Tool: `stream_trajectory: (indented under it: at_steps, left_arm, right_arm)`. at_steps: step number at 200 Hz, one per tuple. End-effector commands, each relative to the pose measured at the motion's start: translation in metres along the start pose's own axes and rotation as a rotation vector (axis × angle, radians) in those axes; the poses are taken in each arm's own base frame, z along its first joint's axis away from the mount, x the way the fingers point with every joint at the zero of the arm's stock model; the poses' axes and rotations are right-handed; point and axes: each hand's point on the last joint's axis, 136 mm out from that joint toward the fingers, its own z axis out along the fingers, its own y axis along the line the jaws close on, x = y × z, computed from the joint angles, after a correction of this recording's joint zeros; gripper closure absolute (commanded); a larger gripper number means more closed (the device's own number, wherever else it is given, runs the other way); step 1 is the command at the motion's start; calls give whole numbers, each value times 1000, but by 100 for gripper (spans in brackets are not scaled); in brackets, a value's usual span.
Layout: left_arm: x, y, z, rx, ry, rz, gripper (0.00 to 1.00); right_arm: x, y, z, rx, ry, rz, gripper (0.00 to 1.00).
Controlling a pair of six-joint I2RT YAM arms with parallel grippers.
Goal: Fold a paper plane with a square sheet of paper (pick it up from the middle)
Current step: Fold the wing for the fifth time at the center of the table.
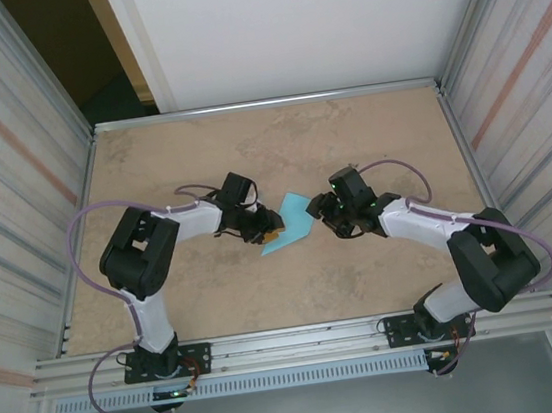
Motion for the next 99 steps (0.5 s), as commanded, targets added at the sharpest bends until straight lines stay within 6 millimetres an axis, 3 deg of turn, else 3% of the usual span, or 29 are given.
stream_trajectory:
  at_steps: [1,56,99]
  left_arm:
    - [2,9,-3,-10,-2,-85,71]
    - [0,20,-5,12,2,-156,77]
    - [0,25,-3,51,24,-210,78]
  right_arm:
    - [9,-3,9,8,16,53,48]
    - [22,-6,28,-2,72,115,62]
    - [27,-4,38,-6,95,120,66]
